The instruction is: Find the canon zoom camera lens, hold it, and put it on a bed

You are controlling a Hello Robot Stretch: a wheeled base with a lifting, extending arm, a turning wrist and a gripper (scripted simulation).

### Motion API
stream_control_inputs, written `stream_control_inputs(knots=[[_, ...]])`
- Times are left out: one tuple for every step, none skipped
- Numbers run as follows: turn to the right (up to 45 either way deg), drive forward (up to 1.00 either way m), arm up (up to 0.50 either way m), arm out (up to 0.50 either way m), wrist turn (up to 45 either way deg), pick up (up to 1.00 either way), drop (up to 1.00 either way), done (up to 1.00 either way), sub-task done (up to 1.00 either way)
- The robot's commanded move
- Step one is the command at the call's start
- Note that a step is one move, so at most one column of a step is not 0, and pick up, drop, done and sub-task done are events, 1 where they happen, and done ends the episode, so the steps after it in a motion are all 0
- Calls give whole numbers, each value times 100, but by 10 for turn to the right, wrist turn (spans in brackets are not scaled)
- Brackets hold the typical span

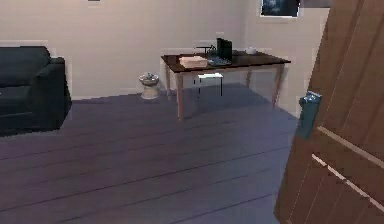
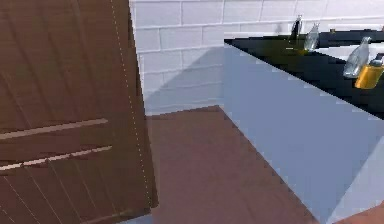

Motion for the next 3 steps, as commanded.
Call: stream_control_inputs(knots=[[0, 100, 0, 0, 0, 0, 0, 0, 0], [0, 25, 0, 0, 0, 0, 0, 0, 0], [210, 0, 0, 0, 0, 0, 0, 0, 0]])
